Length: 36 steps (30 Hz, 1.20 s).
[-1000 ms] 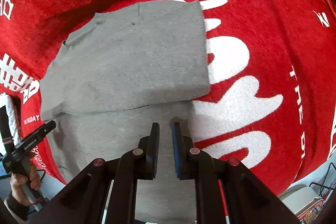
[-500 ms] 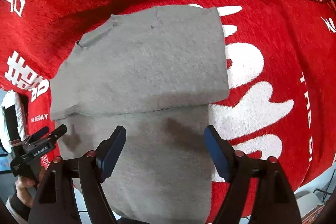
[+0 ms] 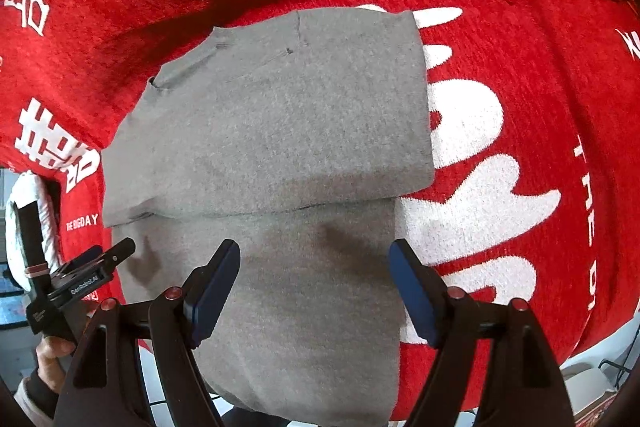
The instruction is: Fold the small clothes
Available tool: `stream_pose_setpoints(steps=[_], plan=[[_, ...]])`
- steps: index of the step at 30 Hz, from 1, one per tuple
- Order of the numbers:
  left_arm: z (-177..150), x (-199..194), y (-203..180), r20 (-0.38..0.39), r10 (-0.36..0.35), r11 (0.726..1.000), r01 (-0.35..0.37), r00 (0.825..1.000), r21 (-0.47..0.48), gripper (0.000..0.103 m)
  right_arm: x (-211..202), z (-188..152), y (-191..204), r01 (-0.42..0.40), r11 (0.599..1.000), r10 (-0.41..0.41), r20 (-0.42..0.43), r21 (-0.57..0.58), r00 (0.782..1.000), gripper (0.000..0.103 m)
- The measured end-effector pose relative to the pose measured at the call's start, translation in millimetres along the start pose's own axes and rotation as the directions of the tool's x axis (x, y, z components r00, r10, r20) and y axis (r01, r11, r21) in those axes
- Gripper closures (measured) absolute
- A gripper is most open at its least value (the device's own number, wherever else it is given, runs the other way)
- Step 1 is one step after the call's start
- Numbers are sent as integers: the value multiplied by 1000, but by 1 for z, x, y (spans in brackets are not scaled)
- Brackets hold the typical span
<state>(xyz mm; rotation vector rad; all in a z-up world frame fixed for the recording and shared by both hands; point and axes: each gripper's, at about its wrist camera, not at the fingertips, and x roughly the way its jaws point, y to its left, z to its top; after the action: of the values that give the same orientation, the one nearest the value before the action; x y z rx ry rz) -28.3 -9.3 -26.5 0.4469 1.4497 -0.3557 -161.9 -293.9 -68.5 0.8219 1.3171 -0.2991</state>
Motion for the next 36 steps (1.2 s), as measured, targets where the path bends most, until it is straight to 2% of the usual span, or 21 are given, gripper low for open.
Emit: stream_pose_setpoints(steps=[3, 9, 19, 22, 30, 36], plan=[[-5, 1, -5, -25, -23, 1000, 23, 999, 15, 1, -3, 0, -6, -2, 1000, 2, -5, -10, 1000, 23], [-19, -4, -14, -20, -27, 1000, 27, 999, 8, 1, -9, -1, -21, -20, 1000, 19, -28, -12, 999, 23], [-55, -13, -10, -29, -91, 992, 88, 995, -91, 1, 6, -15, -37, -128, 991, 132, -101, 39, 986, 23], [-66, -12, -4, -48, -84, 991, 78, 995, -104, 1, 10, -22, -40, -151, 986, 158, -111, 70, 981, 23], [-90, -10, 5, -52, -63, 996, 60, 997, -62, 1, 8, -55, -35, -213, 973, 219, -71, 86, 973, 20], [-111, -15, 11, -30, -90, 995, 88, 996, -42, 1, 8, -95, -34, -196, 970, 208, -73, 142, 975, 20]])
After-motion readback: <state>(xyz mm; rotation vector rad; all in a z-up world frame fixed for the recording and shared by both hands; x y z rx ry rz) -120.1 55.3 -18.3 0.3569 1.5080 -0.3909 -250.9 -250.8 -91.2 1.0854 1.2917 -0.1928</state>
